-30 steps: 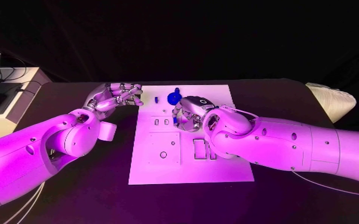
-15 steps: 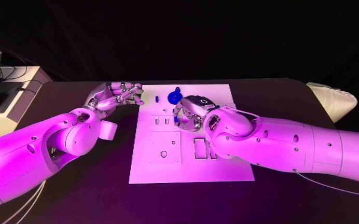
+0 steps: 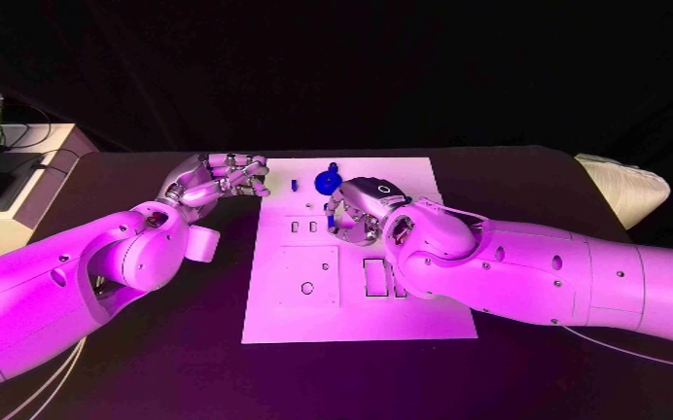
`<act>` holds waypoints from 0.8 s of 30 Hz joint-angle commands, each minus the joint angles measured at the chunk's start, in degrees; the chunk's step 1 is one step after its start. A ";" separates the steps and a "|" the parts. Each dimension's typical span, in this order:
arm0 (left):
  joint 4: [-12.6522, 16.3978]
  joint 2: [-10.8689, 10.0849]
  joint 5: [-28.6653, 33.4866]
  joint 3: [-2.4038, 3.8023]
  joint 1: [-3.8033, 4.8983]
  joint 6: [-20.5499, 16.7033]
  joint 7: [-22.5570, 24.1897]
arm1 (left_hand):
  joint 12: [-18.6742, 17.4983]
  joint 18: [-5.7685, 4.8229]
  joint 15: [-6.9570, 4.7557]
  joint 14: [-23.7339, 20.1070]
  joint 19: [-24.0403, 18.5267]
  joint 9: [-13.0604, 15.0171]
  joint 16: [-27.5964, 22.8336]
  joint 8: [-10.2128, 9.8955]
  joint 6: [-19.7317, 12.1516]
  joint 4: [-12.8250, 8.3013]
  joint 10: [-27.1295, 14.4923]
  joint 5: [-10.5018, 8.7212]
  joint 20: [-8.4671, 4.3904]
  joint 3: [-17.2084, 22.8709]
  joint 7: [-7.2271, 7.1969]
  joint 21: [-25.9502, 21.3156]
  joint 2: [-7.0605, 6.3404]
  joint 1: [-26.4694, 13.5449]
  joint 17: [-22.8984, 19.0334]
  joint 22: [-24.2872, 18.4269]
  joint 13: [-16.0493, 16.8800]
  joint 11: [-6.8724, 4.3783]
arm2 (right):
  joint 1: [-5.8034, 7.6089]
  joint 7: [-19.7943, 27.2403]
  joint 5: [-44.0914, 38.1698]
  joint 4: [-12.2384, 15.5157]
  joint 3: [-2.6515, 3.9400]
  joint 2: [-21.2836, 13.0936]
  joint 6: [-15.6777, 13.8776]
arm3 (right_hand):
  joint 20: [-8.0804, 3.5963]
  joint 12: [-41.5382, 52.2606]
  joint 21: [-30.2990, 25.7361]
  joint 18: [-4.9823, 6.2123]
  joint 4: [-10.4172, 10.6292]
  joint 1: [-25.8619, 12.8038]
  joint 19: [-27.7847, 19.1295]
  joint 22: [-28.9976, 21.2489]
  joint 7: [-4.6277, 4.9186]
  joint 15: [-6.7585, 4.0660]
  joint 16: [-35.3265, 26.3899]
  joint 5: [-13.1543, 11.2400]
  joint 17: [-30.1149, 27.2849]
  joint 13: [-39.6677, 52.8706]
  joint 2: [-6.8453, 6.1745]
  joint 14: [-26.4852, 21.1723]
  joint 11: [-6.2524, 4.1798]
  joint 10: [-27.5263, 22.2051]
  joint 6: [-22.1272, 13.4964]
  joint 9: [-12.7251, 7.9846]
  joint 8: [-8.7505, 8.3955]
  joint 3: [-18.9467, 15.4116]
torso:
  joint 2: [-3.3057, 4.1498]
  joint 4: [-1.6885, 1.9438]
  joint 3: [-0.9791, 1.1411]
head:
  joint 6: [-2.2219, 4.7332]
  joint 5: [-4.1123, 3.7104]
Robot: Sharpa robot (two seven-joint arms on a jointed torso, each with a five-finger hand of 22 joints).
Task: Assemble the parts on the task board
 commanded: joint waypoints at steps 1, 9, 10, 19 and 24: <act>0.09 0.10 -0.31 0.04 -0.01 1.13 0.17 | -0.02 0.56 0.03 -0.50 -0.48 -0.01 0.23 -0.26 -0.10 -0.26 0.21 -0.17 -0.10 0.14 -0.08 0.38 0.30 0.00 0.09 0.07 0.07 0.12 | -0.06 -1.40 -1.50 -0.24 0.00 0.17 0.91 | -0.23 0.12 0.12 -0.81 -0.11 -0.29 6.00 15.09 -0.08 0.04 0.24 0.30 15.09 15.10 0.00 6.08 -0.33 6.01 0.67 1.22 0.23 0.15 | 0.00 -0.05 -0.01 | -0.09 -0.02; 0.10 0.10 -0.38 0.04 -0.01 1.13 0.14 | -0.02 0.56 0.04 -0.59 -0.55 -0.01 0.30 -0.26 -0.09 -0.25 0.22 -0.17 -0.08 0.14 -0.09 0.41 0.30 -0.02 0.08 0.09 0.07 0.12 | -0.11 -2.30 -2.10 -0.89 0.00 0.56 2.11 | -0.23 0.12 0.12 -0.81 -0.07 -0.39 6.00 15.09 -0.08 0.05 0.24 0.30 15.09 15.10 -0.04 6.08 -0.33 6.01 0.66 1.23 0.26 0.14 | -0.05 0.00 0.00 | -0.20 -0.13; 0.10 0.10 -0.39 0.04 -0.01 1.13 0.13 | -0.02 0.56 0.04 -0.59 -0.55 -0.01 0.30 -0.26 -0.09 -0.25 0.22 -0.17 -0.08 0.14 -0.09 0.41 0.30 -0.02 0.08 0.09 0.07 0.12 | -0.12 -2.36 -2.16 -0.96 0.00 0.60 2.17 | -0.23 0.12 0.12 -0.81 -0.07 -0.39 6.00 15.09 -0.08 0.05 0.24 0.30 15.09 15.10 -0.04 6.08 -0.33 6.01 0.66 1.23 0.26 0.14 | -0.04 0.00 0.00 | -0.19 -0.13; 0.07 0.09 -0.40 0.04 -0.01 1.11 0.09 | -0.02 0.56 0.04 -0.59 -0.55 -0.01 0.30 -0.26 -0.09 -0.25 0.22 -0.17 -0.08 0.14 -0.09 0.41 0.30 -0.02 0.08 0.09 0.07 0.12 | -0.21 -2.05 -2.23 -1.28 0.00 0.92 2.36 | -0.21 0.12 0.12 -0.81 0.01 -0.63 6.00 15.09 -0.08 0.05 0.24 0.29 15.09 15.10 -0.17 6.08 -0.32 6.01 0.61 1.25 0.32 0.12 | 0.00 0.02 0.00 | -0.18 -0.12; 0.06 0.08 -0.40 0.04 -0.01 1.11 0.06 | -0.02 0.56 0.04 -0.59 -0.55 -0.01 0.30 -0.26 -0.09 -0.25 0.22 -0.17 -0.08 0.14 -0.09 0.41 0.30 -0.02 0.08 0.09 0.07 0.12 | -0.29 -1.89 -2.14 -1.37 0.00 0.96 2.51 | -0.20 0.12 0.12 -0.81 0.07 -0.87 6.00 15.09 -0.06 0.05 0.24 0.18 15.09 15.10 -0.37 6.08 -0.30 6.01 0.51 1.26 0.35 0.07 | 0.00 0.00 0.01 | -0.25 -0.06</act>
